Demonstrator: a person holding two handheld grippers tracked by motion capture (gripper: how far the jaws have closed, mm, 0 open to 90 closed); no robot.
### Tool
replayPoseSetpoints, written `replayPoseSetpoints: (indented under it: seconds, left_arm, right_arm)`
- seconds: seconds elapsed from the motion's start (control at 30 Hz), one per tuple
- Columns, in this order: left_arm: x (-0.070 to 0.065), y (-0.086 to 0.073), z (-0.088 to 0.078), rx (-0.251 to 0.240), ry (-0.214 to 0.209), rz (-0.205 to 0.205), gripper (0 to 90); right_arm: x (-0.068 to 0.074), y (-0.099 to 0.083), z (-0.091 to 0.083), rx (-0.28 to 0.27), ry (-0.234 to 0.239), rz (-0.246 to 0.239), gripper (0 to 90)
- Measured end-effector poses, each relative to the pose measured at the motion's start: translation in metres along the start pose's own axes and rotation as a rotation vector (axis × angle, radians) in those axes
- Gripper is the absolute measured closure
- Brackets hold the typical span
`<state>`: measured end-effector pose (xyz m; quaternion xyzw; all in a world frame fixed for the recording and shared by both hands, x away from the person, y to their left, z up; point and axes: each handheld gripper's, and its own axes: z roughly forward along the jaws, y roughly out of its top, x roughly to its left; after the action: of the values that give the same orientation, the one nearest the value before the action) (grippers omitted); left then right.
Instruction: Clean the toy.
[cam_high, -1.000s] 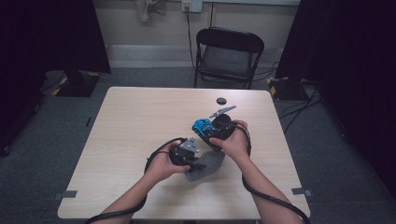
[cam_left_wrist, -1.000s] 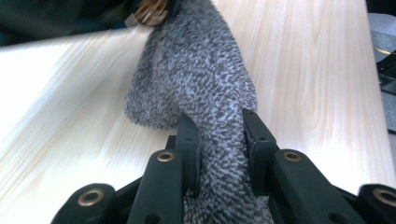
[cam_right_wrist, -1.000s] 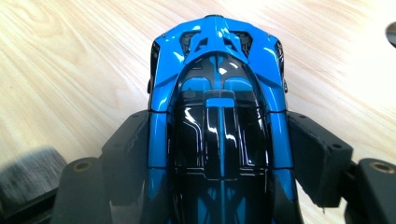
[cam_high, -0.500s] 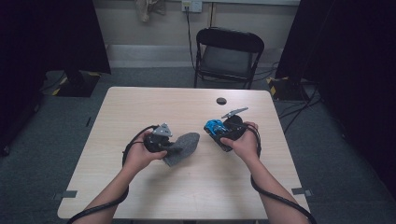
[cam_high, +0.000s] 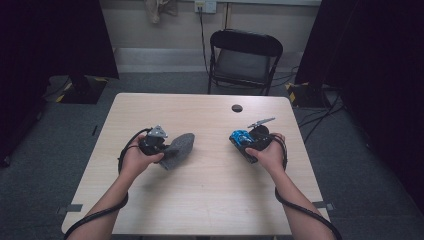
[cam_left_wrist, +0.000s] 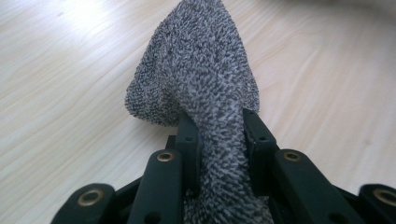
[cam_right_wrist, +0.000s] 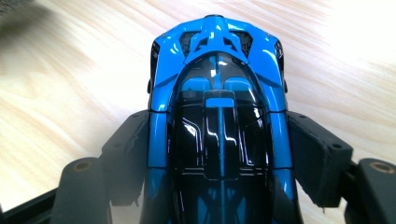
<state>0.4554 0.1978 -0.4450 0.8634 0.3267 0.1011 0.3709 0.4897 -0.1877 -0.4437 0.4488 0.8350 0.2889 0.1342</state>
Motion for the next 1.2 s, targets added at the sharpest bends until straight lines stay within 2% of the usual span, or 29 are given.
replayPoseSetpoints:
  seconds: [0.23,0.33,0.4,0.57,0.87,0.93,1.1,1.2]
  left_arm:
    - [0.018,-0.011,0.001,0.015,0.053,-0.022,72.4]
    - [0.022,-0.014,0.002,0.014,0.06,-0.028,72.3]
    - [0.028,-0.017,0.002,0.013,0.071,-0.048,72.3]
    - [0.035,-0.021,0.002,0.017,0.106,-0.062,71.7]
    - [0.033,-0.022,0.004,0.02,0.116,-0.066,69.5]
    - [0.032,-0.022,0.004,0.015,0.118,-0.067,67.3]
    - [0.03,-0.023,0.005,0.007,0.114,-0.078,61.3]
    - [0.029,-0.022,0.005,-0.001,0.119,-0.079,53.6]
  right_arm:
    - [-0.017,-0.007,0.007,0.007,-0.025,0.031,28.6]
    - [-0.023,-0.011,0.013,0.018,-0.034,0.044,28.6]
    - [-0.026,-0.013,0.016,0.017,-0.036,0.053,28.6]
    - [-0.033,-0.018,0.023,0.025,-0.031,0.069,28.5]
    - [-0.035,-0.02,0.027,0.025,-0.026,0.046,28.3]
    - [-0.035,-0.02,0.027,0.022,-0.029,0.027,28.2]
    - [-0.037,-0.022,0.027,0.008,-0.02,0.026,28.0]
    - [-0.037,-0.023,0.026,0.008,-0.015,0.029,27.6]
